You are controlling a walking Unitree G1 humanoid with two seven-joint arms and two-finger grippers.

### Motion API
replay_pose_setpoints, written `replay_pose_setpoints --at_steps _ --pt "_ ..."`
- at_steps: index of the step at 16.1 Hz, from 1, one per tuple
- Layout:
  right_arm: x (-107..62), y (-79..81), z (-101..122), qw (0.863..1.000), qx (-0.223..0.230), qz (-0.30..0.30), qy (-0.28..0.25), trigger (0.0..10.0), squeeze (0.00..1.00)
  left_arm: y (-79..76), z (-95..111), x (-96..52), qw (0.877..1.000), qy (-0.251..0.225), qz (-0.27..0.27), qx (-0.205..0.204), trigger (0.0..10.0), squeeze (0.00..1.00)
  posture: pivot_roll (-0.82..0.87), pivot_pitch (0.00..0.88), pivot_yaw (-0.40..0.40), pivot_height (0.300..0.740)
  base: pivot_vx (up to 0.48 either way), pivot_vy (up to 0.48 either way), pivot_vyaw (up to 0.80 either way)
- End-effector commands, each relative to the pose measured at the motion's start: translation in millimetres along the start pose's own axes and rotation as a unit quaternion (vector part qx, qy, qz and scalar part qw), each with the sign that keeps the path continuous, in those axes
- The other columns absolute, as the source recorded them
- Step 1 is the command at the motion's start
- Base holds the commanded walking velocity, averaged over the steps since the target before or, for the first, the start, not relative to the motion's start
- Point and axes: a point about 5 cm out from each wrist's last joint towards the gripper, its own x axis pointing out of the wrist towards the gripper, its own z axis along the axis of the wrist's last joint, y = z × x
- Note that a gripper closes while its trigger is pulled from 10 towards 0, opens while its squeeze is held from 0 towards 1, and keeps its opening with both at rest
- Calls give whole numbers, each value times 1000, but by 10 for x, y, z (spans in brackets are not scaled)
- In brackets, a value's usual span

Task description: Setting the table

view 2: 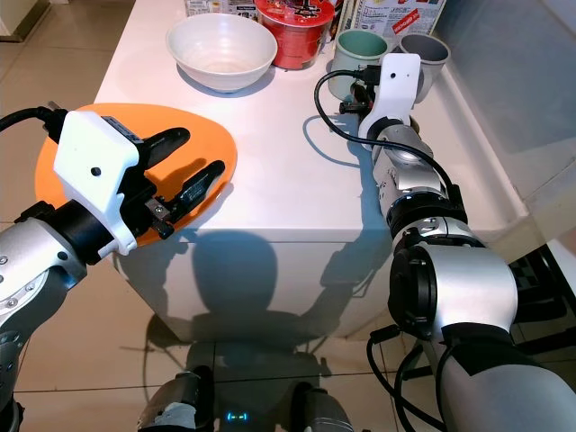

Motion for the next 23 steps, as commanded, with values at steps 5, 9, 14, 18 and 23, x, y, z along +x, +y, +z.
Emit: replay_pose_setpoints --at_steps 5,9,14,18,23 --pt "-26 64 10 998 11 18 -51 0 0 38 21 116 1000 -26 3 7 10000 0 185 92 -86 740 0 0 0" --pt "-67 89 118 992 9 16 -124 0 0 59 8 188 999 -39 5 7 10000 0 148 61 -58 740 0 0 0" --pt "-450 250 44 965 -73 36 -248 0 0 132 -102 248 998 -33 51 -2 10000 0 116 41 -24 740 0 0 0" --pt "-995 338 20 934 -132 12 -332 0 0 223 -178 254 993 -36 107 -24 10000 0 90 31 2 740 0 0 0" --pt "-1366 469 -11 936 -109 -12 -333 0 0 74 -400 201 989 -15 131 -65 10000 0 67 26 17 740 0 0 0"
